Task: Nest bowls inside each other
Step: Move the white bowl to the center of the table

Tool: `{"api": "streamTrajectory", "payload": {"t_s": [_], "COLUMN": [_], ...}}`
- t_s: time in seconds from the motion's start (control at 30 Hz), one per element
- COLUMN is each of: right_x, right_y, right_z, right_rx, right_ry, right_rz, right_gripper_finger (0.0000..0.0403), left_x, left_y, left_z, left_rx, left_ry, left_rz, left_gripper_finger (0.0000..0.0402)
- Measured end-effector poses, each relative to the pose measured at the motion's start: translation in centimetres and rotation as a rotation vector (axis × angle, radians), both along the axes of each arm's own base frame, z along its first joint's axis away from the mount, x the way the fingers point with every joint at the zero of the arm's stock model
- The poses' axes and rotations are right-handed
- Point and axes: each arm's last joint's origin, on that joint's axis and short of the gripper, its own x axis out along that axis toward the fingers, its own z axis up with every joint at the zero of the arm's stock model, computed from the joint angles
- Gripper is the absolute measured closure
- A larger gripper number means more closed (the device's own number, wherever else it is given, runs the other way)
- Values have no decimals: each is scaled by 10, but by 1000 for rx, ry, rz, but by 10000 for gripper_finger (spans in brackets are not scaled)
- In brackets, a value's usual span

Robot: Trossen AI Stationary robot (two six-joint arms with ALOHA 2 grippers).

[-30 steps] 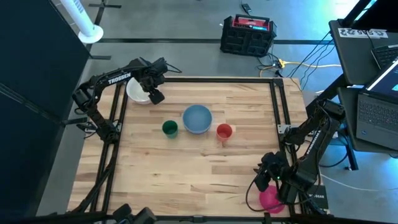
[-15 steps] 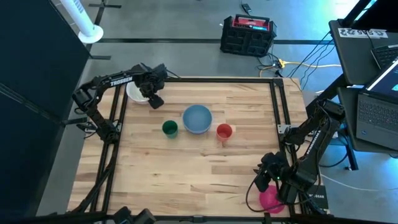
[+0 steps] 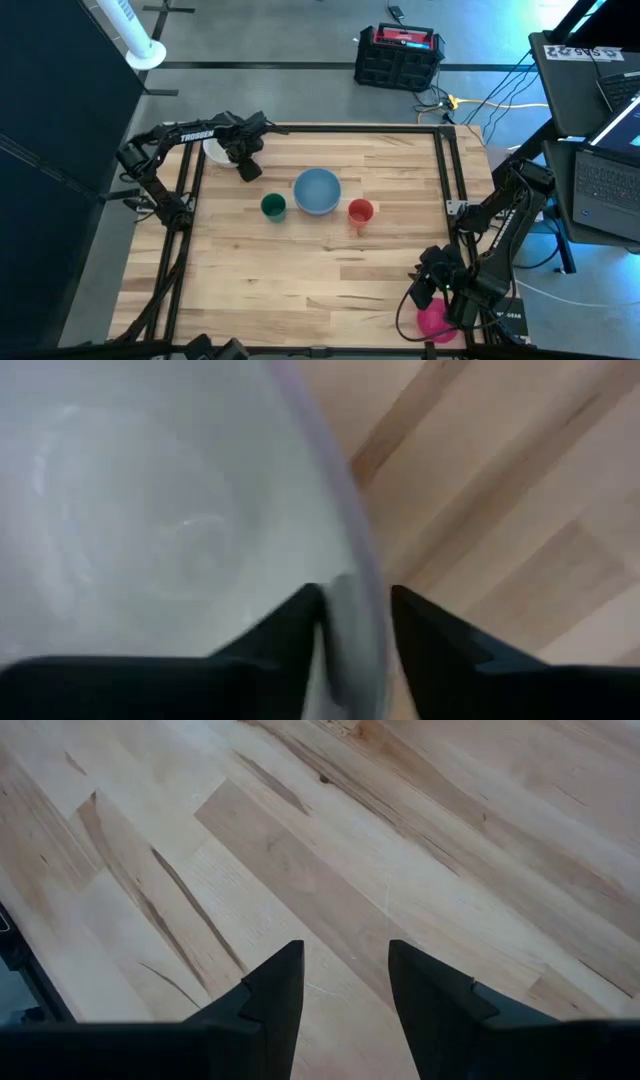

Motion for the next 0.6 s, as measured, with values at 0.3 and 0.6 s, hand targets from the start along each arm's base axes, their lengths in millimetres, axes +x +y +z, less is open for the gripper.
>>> {"api": "streamTrajectory", "payload": {"t_s": [0.3, 0.6], "right_x": [-1, -3], "right_y": [0, -5], "right_z": [0, 0], "right_rx": [3, -25], "right_ry": [27, 46], "right_rz": [2, -31], "right_gripper_finger": [267, 267], "left_x": [11, 41], "left_y": [-10, -38], "left_z": [9, 40], "left_rx": [31, 77], "left_ry": [77, 120], "left_rz": [-131, -295], "left_gripper_finger": [379, 379]}}
